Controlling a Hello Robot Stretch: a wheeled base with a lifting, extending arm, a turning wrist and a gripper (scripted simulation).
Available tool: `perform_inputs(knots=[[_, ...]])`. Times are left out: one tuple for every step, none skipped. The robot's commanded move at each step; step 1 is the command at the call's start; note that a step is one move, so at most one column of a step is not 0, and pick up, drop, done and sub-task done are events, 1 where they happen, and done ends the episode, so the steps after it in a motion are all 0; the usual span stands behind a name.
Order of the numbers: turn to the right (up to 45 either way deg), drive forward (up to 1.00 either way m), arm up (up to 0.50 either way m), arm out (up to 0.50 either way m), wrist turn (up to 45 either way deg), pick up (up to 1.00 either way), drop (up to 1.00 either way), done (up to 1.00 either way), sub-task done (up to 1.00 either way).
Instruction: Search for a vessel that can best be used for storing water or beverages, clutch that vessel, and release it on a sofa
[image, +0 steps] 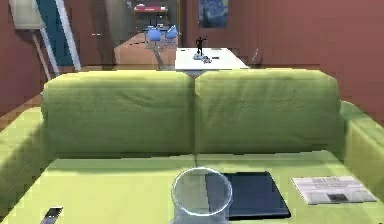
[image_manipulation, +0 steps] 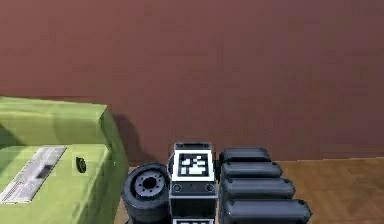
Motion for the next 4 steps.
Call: perform_inputs(knots=[[-45.0, 0.0, 0.0, 0.0, 0.0, 0.0, 0.0, 0.0, 0.0], [-45.0, 0.0, 0.0, 0.0, 0.0, 0.0, 0.0, 0.0, 0.0], [-42.0, 0.0, 0.0, 0.0, 0.0, 0.0, 0.0, 0.0, 0.0], [-3.0, 0.0, 0.0, 0.0, 0.0, 0.0, 0.0, 0.0, 0.0]])
